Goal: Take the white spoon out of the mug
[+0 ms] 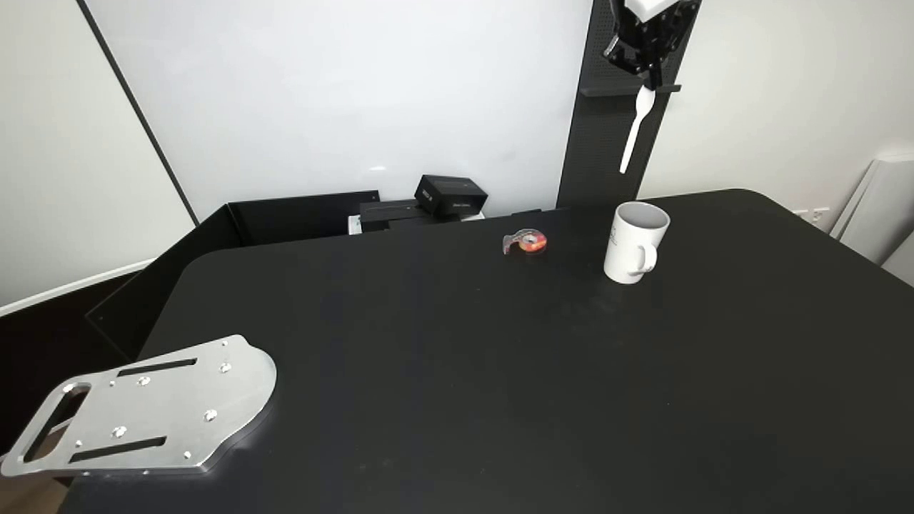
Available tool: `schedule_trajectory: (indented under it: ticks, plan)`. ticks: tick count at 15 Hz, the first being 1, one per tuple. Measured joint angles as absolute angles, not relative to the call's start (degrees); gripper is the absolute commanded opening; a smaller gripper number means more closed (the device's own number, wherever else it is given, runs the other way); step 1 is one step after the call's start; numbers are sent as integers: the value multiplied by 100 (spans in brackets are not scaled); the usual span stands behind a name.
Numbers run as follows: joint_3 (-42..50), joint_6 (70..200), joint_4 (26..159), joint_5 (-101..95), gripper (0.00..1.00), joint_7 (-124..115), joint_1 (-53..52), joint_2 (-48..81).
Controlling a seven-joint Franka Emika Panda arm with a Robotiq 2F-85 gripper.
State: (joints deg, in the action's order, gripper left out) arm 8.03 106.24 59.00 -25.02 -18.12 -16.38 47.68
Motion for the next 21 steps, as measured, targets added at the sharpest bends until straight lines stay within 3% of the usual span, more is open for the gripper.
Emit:
schedule_trajectory:
  ticks: [11,21]
  plan:
    - [476,10495,5898,-1669,1,-1388,-1623,4628]
    - [-19,10734,6777,-1099,1,-1114,-1607,4611]
